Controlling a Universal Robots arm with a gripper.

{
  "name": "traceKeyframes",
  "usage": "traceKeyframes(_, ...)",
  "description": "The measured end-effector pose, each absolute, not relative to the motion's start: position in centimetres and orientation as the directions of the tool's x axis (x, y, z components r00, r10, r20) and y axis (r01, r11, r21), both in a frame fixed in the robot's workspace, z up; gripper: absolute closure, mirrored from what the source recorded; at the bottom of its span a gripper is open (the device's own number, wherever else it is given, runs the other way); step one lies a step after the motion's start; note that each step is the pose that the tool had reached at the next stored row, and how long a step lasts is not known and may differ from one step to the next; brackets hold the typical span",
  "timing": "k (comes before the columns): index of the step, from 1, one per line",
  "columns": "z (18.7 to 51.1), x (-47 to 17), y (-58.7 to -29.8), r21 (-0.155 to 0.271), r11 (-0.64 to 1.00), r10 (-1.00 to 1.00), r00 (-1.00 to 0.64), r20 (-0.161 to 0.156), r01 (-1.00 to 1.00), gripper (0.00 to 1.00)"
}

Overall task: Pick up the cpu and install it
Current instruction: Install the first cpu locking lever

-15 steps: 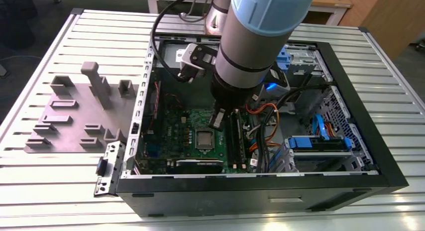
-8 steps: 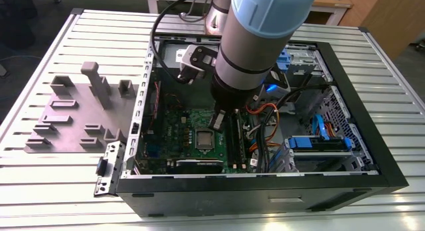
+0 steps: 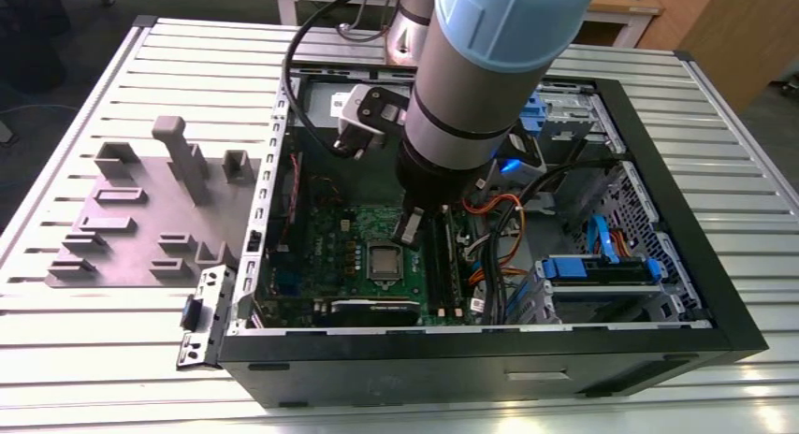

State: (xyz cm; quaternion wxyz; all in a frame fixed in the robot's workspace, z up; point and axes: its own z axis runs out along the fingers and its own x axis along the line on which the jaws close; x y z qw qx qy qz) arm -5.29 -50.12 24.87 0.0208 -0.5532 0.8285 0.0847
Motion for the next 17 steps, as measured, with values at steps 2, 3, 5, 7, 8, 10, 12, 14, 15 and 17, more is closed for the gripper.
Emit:
traceKeyframes(2, 24.87, -5.29, -50.14, 0.117, 0.374, -0.913, -0.387, -0.128, -0.920, 0.89)
traceKeyframes(3, 24.87, -5.29, -50.15, 0.117, 0.374, -0.913, -0.387, -0.128, -0.920, 0.89)
traceKeyframes(5, 24.86, -5.29, -50.48, 0.117, 0.374, -0.913, -0.387, -0.128, -0.920, 0.89)
traceKeyframes(7, 24.87, -5.29, -50.49, 0.117, 0.374, -0.913, -0.387, -0.128, -0.920, 0.89)
traceKeyframes(8, 24.87, -5.29, -50.50, 0.117, 0.374, -0.913, -0.387, -0.128, -0.920, 0.89)
traceKeyframes(10, 24.87, -5.29, -50.52, 0.117, 0.374, -0.913, -0.387, -0.128, -0.920, 0.89)
traceKeyframes(12, 24.93, -5.29, -50.52, 0.117, 0.374, -0.913, -0.387, -0.128, -0.920, 0.89)
traceKeyframes(14, 25.12, -5.29, -50.52, 0.117, 0.374, -0.913, -0.387, -0.128, -0.920, 0.89)
traceKeyframes(15, 25.23, -5.29, -50.52, 0.117, 0.374, -0.913, -0.387, -0.128, -0.920, 0.89)
traceKeyframes(17, 25.23, -5.29, -50.51, 0.117, 0.374, -0.913, -0.387, -0.128, -0.920, 0.89)
